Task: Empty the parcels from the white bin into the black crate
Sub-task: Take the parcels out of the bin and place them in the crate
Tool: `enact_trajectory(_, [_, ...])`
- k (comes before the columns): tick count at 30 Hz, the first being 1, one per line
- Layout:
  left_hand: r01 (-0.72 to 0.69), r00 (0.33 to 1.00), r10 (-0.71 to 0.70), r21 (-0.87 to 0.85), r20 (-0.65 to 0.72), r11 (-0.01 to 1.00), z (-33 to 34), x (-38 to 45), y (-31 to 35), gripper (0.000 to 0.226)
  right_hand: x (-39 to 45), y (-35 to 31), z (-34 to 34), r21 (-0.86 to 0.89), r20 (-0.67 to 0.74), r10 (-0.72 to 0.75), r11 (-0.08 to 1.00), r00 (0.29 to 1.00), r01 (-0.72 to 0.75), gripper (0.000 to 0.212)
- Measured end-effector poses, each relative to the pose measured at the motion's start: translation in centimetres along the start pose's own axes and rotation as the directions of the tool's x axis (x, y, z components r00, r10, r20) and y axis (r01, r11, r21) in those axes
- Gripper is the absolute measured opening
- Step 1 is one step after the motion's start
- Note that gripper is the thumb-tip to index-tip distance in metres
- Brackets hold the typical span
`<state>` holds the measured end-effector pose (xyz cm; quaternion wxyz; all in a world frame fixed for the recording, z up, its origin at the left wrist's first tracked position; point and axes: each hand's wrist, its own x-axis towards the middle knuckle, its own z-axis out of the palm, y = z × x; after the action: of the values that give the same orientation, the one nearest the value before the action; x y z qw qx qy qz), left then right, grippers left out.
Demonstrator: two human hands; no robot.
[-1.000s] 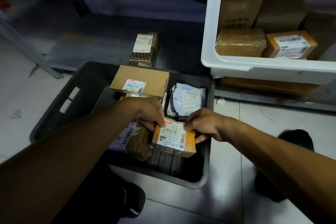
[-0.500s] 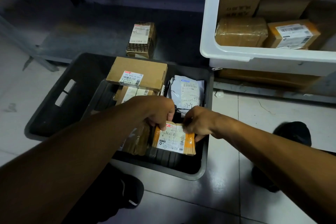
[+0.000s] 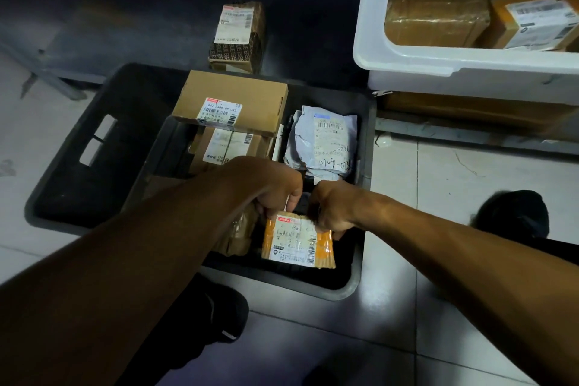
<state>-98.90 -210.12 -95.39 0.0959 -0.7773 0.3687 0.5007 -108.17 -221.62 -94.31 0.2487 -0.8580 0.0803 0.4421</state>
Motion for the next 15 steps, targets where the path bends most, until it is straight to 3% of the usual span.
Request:
enact_trajectory(4, [0.003, 0.996, -0.004, 0.013, 0.088, 1.0, 0.5, 0.9, -0.4, 0.03, 0.8, -0.6, 0.7, -0.131, 0.013, -0.006, 0.991, 1.0, 0.007, 0.038])
enact_trajectory(9, [-0.03, 0.987, 0.013, 0.103, 0.159, 0.994, 0.9, 1.8, 0.5, 0.036, 2.0, -0.5, 1.3, -0.106, 0.104, -0.001, 0.994, 0.995, 0.012, 0.058])
enact_trajectory(15, [-0.053, 0.99, 0.034, 0.143, 0.137, 0.988, 0.8, 2.5, 0.8, 0.033, 2.7, -0.4, 1.3, -0.222, 0.137, -0.03, 0.973, 0.99, 0.06, 0.053])
